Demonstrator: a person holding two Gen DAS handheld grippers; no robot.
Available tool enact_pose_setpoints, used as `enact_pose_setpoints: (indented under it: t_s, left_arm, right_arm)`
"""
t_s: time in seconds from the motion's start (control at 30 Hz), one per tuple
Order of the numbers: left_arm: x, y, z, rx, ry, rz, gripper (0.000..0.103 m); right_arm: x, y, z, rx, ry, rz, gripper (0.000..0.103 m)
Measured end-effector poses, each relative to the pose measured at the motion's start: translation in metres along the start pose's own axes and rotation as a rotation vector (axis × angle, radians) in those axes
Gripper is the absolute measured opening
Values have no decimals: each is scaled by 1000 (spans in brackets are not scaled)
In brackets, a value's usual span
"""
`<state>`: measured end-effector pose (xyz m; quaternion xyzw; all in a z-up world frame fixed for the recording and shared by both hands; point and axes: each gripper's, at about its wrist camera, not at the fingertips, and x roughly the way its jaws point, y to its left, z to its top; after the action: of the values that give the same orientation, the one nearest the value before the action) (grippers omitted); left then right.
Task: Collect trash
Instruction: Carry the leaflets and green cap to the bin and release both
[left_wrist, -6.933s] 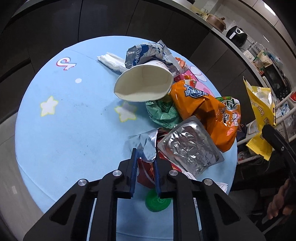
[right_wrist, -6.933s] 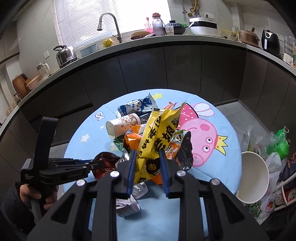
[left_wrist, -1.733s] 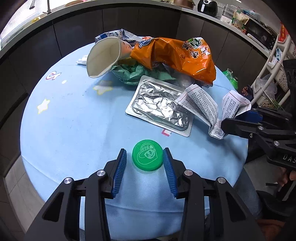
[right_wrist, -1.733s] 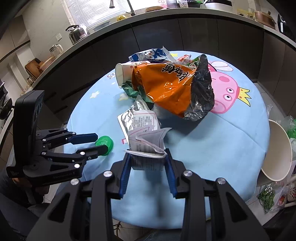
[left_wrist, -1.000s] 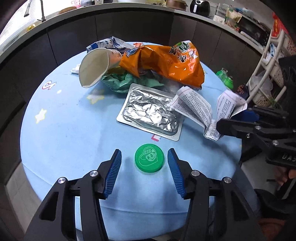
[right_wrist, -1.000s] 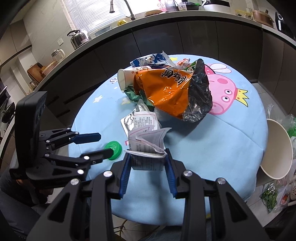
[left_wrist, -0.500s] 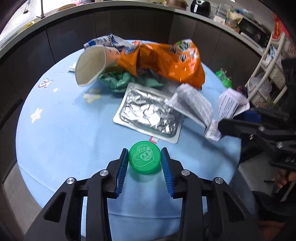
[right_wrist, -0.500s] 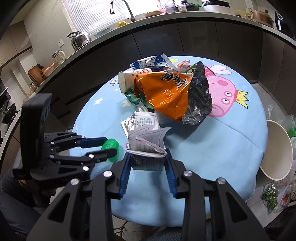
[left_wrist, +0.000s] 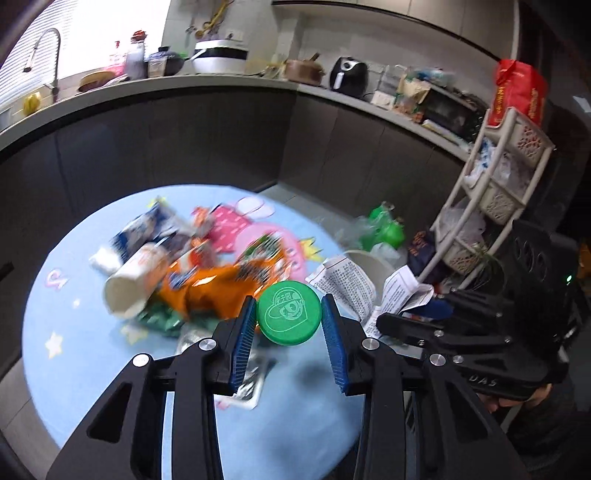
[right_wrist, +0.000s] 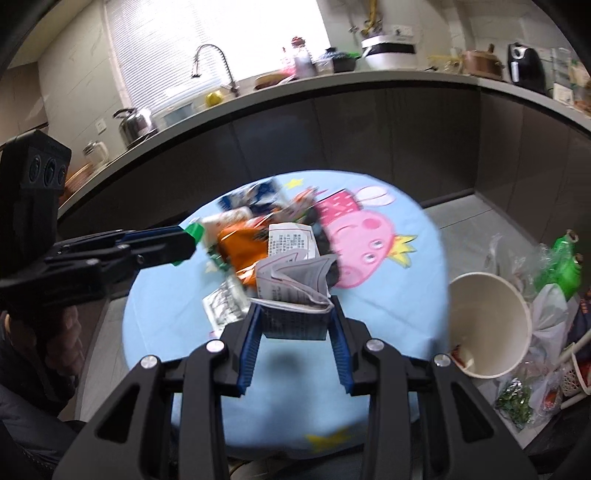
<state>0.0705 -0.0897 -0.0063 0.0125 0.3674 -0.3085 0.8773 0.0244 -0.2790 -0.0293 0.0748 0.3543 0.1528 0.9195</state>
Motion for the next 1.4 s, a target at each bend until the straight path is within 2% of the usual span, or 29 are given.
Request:
enact_pose_setpoints:
  t_s: [0.17, 0.3, 0.47, 0.67, 1.03, 1.4]
  left_arm:
    - [20, -32, 32, 38, -19, -92, 34]
    - [47, -57, 51, 31, 5, -182, 34]
    - [95, -81, 65, 26, 78, -260, 34]
    - [164, -100, 73, -24, 206, -342, 34]
    - [274, -116, 62, -27, 376, -304, 34]
    - [318, -141, 57, 42, 437, -262, 34]
  right_arm:
    - [-23, -45, 3, 74, -53, -106, 36]
    - [-31, -81, -2, 130, -66, -180, 36]
    - [-31, -127, -18, 200, -54, -276, 36]
    - [-20, -179, -41, 291, -21, -314, 36]
    - [42, -240, -73, 376, 93, -315, 36]
    - [82, -264, -88, 380, 175, -305, 37]
